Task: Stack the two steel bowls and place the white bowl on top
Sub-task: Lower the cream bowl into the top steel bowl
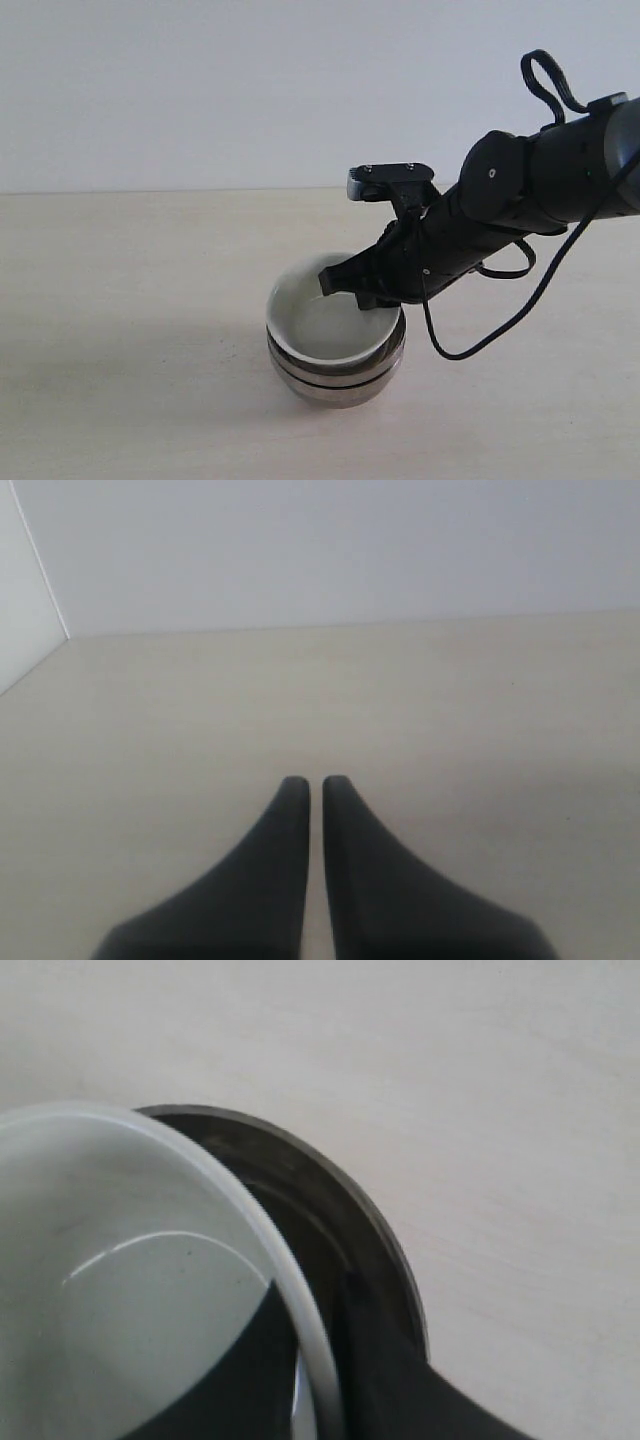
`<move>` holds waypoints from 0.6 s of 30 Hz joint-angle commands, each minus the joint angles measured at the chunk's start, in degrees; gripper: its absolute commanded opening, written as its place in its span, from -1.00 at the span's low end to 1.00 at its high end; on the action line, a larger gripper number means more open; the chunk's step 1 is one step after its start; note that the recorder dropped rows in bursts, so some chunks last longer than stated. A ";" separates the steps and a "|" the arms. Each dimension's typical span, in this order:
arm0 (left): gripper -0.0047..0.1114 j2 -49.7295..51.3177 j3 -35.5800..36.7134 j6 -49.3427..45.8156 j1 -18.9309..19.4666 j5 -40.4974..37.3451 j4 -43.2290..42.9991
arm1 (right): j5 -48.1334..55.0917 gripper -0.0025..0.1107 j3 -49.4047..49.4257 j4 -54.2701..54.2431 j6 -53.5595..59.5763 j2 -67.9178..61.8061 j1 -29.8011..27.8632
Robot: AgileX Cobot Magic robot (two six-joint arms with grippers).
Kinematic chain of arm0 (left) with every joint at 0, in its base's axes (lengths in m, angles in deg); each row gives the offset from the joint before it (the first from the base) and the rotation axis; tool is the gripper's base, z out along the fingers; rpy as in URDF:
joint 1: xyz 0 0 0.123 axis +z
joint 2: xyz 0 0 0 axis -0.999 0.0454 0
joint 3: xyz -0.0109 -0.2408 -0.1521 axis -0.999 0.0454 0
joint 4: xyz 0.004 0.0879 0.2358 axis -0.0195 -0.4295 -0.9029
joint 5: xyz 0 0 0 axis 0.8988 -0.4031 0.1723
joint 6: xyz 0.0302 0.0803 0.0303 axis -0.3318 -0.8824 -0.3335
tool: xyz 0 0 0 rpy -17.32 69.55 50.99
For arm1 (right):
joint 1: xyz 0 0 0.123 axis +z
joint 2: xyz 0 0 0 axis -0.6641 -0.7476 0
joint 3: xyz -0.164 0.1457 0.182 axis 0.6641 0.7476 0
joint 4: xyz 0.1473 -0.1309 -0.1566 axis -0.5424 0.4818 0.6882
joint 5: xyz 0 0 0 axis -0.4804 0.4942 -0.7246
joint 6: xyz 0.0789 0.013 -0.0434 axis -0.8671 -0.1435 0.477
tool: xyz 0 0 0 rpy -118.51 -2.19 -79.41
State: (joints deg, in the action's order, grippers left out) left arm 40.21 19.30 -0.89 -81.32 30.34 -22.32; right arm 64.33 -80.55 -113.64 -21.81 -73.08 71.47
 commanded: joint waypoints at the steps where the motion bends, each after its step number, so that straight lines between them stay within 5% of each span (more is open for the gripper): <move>1: -0.85 -0.17 0.20 0.65 0.03 -0.03 0.15 | -1.48 -0.91 -0.10 -0.06 0.66 0.24 0.13; 6: -0.85 -0.17 0.20 0.65 0.03 -0.03 0.15 | -1.57 -0.31 -0.10 -0.06 0.34 0.24 0.13; 18: -0.85 -0.17 0.20 0.65 0.03 -0.03 0.15 | -3.64 -0.29 -0.21 0.07 1.80 1.46 0.13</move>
State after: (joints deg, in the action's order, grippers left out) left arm 40.21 19.30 -0.89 -81.32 30.34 -22.32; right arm 62.43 -80.55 -113.64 -21.28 -72.94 71.52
